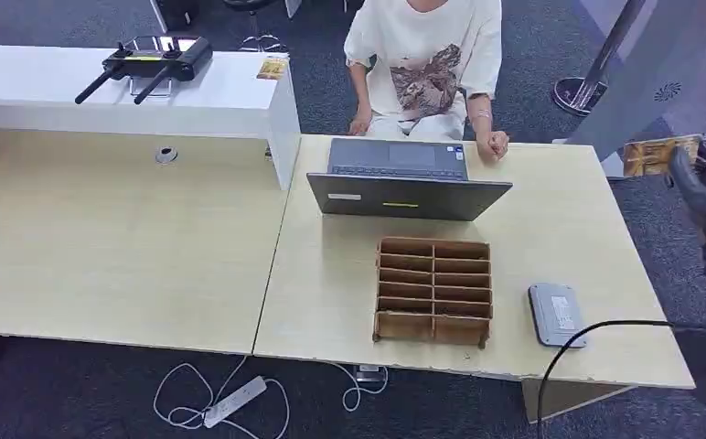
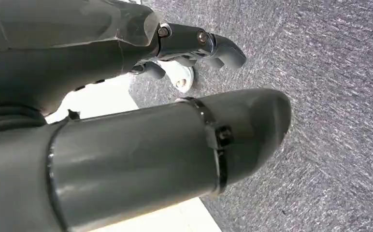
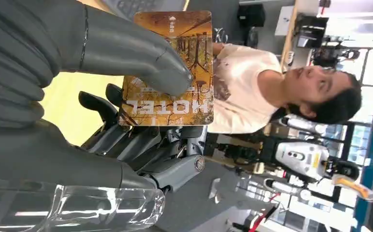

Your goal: Pass the card to the sensor for recognition and then transmit it.

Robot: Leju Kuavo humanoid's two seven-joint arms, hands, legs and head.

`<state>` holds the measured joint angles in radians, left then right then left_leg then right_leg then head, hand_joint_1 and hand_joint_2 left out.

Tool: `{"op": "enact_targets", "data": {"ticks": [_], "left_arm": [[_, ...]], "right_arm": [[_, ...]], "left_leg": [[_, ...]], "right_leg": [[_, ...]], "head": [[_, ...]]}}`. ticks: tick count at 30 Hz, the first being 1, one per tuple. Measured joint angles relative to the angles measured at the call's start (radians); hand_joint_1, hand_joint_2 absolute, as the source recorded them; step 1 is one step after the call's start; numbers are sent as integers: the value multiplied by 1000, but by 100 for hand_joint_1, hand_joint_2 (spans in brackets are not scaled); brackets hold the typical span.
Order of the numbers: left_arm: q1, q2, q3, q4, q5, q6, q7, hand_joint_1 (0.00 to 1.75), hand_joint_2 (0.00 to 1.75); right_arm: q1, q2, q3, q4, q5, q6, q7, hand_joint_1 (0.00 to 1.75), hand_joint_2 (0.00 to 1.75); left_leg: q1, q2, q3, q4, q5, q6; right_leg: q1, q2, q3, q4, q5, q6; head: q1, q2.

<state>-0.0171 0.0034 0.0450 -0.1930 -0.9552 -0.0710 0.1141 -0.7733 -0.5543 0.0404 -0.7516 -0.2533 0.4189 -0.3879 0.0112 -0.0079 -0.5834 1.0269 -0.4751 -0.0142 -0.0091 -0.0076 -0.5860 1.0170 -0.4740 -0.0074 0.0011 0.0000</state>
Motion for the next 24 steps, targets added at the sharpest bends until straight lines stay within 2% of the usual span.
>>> {"op": "enact_targets", "data": {"ticks": [5, 11, 24], "left_arm": [[0, 1, 2, 0, -11, -2, 0, 0, 0], [-1, 1, 3, 0, -20, -3, 0, 0, 0], [-1, 0, 22, 0, -41, -3, -7, 0, 0]], "right_arm": [[90, -51, -5, -66, -20, 20, 11, 175, 175], [138, -89, -6, -99, -18, 48, 18, 175, 175], [189, -104, 3, -127, 35, 54, 18, 175, 175]], "left_leg": [[0, 0, 0, 0, 0, 0], [0, 1, 0, 0, 0, 0], [0, 1, 0, 0, 0, 0]], "right_leg": [[0, 0, 0, 0, 0, 0], [0, 0, 0, 0, 0, 0], [0, 1, 0, 0, 0, 0]], "head": [[0, 0], [0, 0], [0, 0]]}}
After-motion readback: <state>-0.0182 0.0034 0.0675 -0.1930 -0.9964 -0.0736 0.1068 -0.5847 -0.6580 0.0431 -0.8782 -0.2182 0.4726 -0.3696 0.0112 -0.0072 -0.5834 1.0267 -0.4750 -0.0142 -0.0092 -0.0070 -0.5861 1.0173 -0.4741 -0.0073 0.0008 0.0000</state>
